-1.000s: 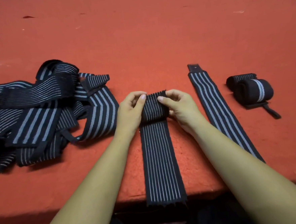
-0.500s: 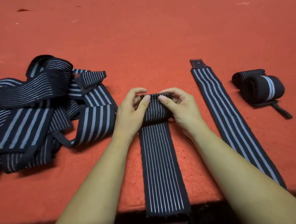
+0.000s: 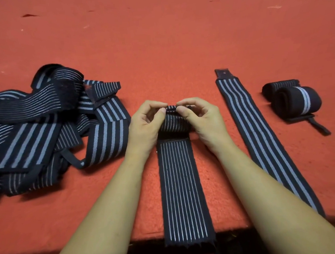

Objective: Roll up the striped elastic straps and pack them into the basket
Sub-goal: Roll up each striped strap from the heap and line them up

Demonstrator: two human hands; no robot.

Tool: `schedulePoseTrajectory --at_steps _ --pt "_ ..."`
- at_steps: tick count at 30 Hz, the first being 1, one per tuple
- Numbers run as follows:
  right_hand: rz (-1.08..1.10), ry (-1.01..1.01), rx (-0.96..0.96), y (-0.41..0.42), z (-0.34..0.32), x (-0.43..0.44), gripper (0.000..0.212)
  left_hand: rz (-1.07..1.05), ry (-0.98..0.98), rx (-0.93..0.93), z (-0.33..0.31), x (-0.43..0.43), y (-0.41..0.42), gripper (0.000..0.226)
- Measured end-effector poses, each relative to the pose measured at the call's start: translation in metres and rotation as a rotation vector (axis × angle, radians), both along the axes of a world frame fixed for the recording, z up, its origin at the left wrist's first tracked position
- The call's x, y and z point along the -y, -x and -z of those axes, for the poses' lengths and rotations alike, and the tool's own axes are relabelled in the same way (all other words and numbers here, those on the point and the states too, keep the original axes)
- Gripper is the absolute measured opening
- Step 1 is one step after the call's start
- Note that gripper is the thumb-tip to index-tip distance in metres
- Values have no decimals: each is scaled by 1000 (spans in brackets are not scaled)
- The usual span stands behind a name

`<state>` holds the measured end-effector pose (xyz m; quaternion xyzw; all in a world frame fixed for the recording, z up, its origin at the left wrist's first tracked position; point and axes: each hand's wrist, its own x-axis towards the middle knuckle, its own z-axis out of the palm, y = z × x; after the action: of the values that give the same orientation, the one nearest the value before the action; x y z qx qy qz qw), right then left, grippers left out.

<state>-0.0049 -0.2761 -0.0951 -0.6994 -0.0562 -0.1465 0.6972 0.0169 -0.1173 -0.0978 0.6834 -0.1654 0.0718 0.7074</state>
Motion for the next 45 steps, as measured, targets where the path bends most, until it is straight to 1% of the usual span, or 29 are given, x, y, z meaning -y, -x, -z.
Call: schedulePoseTrajectory --at_steps 3,5,6,8,10,12,16,18,20,23,25,26,29,32,36,39,42,45 --pt "39 20 10 -3 2 2 9 10 -103 74 2 1 1 19" --pt "55 41 7 -4 4 4 13 -11 -189 129 5 1 0 21" --pt "67 49 5 -4 5 4 17 -9 -197 127 6 1 0 22" --pt "85 74 8 -4 6 5 16 23 -184 68 6 1 1 25" --pt "75 100 22 -3 4 5 14 32 -253 47 7 1 0 19" --pt "59 120 38 -2 3 5 14 -3 -319 81 8 0 -2 15" --pt "5 83 39 0 3 2 12 -33 -249 109 6 -1 -3 11" --pt "8 58 17 -1 4 2 7 -15 -199 93 6 -1 -3 17" --pt "20 58 -8 -2 5 2 12 -26 -185 109 6 -2 -4 21" --pt "19 111 0 -3 7 3 18 -29 -208 152 6 -2 -4 26" --pt "23 131 23 -1 6 5 17 42 -145 92 4 0 -1 25" --pt "23 137 36 -1 6 5 18 59 -147 71 4 1 0 23" --pt "-4 140 61 1 3 2 22 -7 -255 97 5 1 0 15" --pt "-22 77 62 2 2 -1 23 -23 -191 103 2 0 0 6" --pt "-40 -62 -3 2 -2 -2 19 4 -66 78 -2 -1 1 12" --pt "-23 -24 36 2 -3 -3 15 10 -82 112 -4 1 3 16" --pt "-20 -49 70 3 -5 -2 18 5 -127 138 -4 2 5 14" --pt "-14 -43 97 4 -6 -2 20 -16 -145 118 -5 3 3 20"
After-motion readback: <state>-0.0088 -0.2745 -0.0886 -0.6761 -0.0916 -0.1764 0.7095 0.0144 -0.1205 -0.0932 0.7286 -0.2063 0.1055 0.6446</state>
